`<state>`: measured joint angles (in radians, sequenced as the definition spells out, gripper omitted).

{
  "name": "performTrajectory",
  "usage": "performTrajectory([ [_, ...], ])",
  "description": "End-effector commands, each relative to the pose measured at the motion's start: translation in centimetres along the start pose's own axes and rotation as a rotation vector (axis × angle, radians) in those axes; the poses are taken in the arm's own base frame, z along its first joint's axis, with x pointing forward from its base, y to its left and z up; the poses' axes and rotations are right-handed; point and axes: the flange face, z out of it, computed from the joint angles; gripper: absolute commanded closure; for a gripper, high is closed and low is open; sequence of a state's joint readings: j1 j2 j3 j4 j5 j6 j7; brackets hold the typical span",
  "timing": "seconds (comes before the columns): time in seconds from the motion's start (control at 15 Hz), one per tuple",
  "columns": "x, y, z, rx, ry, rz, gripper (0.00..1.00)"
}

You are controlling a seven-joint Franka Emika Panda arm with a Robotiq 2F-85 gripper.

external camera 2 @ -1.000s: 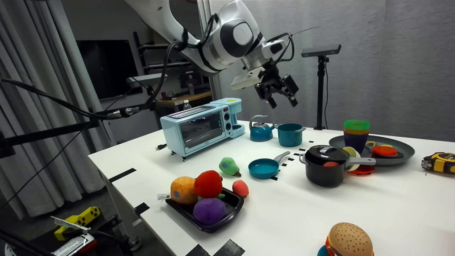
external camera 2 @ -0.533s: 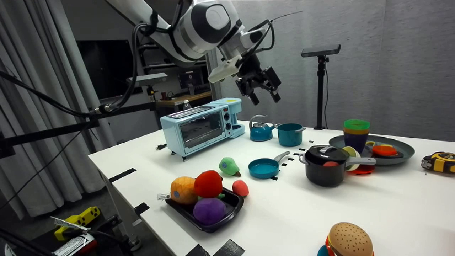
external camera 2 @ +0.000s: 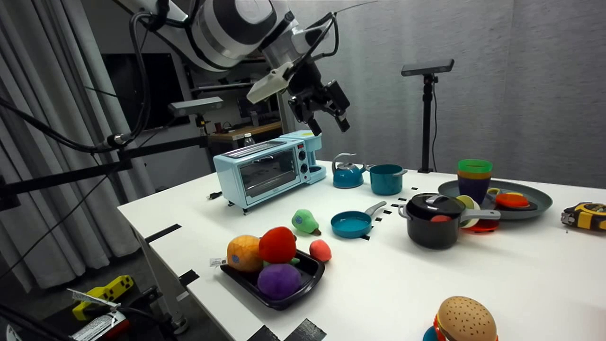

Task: Put the black lid on top of the small black pot

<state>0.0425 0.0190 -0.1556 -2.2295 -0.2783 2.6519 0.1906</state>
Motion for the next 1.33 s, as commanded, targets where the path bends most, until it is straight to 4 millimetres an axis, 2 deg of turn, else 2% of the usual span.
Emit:
performTrajectory([
  [0.0, -1.6, 0.4, -1.5, 0.01, 0.025, -0.031, 0.0],
  [0.07, -0.5, 0.0, -0.5, 0.005, 0.0, -0.006, 0.0],
  [1.27, -1.1, 0.1, -0.8, 0.007, -0.002, -0.012, 0.0],
])
